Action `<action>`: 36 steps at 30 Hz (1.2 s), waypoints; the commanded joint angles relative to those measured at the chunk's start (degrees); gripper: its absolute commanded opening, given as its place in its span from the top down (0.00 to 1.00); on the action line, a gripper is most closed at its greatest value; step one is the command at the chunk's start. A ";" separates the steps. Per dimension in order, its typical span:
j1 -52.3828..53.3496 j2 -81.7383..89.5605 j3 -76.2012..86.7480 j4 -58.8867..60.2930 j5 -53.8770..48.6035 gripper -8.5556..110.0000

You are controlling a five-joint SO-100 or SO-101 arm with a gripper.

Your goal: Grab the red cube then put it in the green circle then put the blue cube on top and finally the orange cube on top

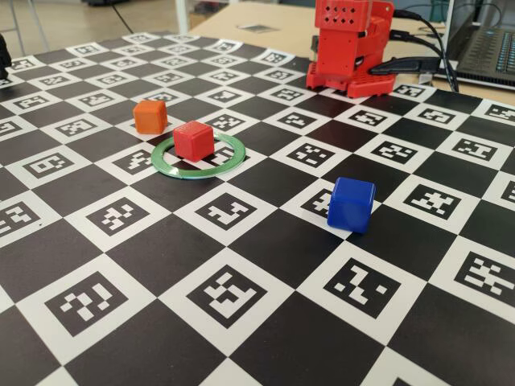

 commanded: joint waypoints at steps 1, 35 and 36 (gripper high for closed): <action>-5.10 -0.70 -5.54 5.01 2.99 0.60; -11.87 -12.74 -4.04 -7.12 8.26 0.59; -11.69 -12.74 -2.99 -8.17 8.26 0.59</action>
